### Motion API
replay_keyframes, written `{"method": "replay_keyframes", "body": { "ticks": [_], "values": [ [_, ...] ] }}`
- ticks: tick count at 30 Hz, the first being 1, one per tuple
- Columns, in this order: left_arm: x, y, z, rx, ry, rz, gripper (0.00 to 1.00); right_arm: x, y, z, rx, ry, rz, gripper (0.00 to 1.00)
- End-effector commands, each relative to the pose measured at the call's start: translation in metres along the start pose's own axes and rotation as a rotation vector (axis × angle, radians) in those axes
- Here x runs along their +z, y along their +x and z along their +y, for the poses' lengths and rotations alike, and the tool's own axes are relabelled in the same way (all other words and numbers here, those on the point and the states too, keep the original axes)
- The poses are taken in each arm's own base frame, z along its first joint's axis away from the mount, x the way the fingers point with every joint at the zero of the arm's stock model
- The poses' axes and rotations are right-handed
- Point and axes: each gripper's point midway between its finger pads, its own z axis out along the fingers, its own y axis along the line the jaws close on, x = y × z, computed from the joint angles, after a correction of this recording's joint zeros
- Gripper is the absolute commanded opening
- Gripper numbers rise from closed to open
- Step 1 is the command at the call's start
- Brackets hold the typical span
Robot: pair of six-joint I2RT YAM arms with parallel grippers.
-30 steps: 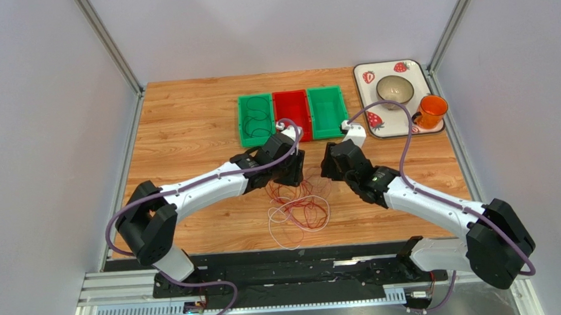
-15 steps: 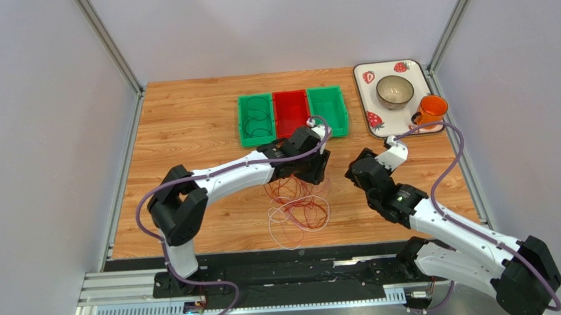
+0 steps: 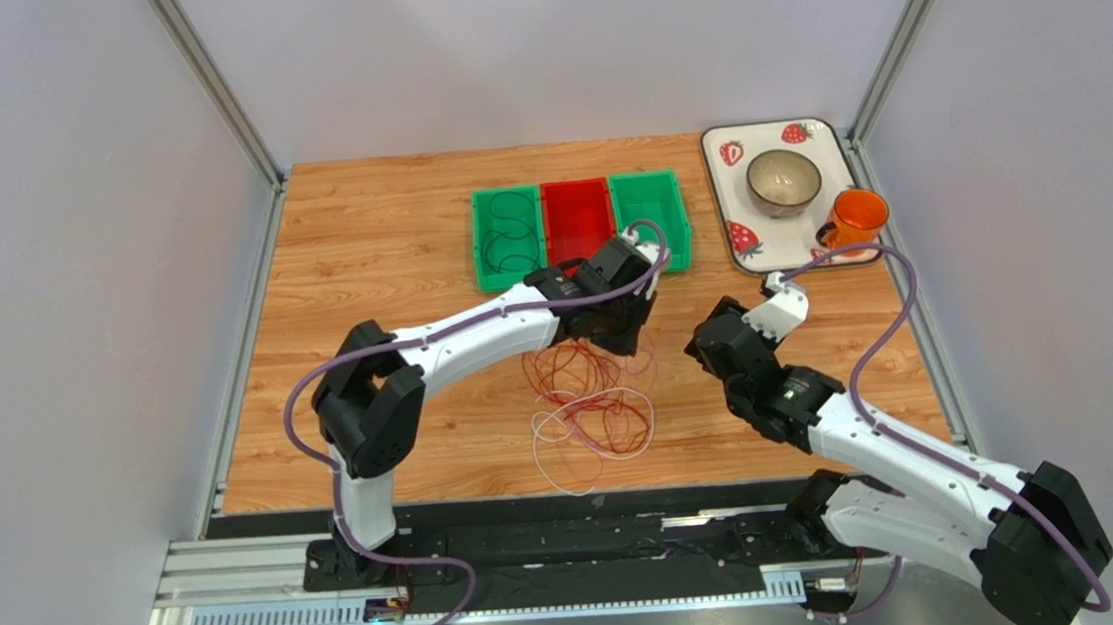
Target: Untangle the cables
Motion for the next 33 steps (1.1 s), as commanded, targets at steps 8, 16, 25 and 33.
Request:
{"method": "replay_keyframes", "body": {
  "ticks": [8, 16, 25, 33],
  "values": [
    [-0.208, -0.124, -0.022, 0.099, -0.018, -0.448, 0.00, -0.002, -0.014, 0.031, 0.017, -0.131, -0.033, 0.55],
    [-0.291, -0.160, -0.029, 0.127, -0.005, -0.666, 0.00, -0.001, -0.009, 0.037, -0.020, -0.146, -0.002, 0.53],
    [-0.281, -0.137, -0.001, 0.044, -0.111, -0.638, 0.00, -0.004, -0.006, 0.047, -0.038, -0.206, 0.014, 0.53],
    [-0.228, -0.077, 0.031, 0.022, -0.145, -0.546, 0.00, 0.001, 0.005, 0.056, -0.115, -0.211, 0.073, 0.51]
  ]
}}
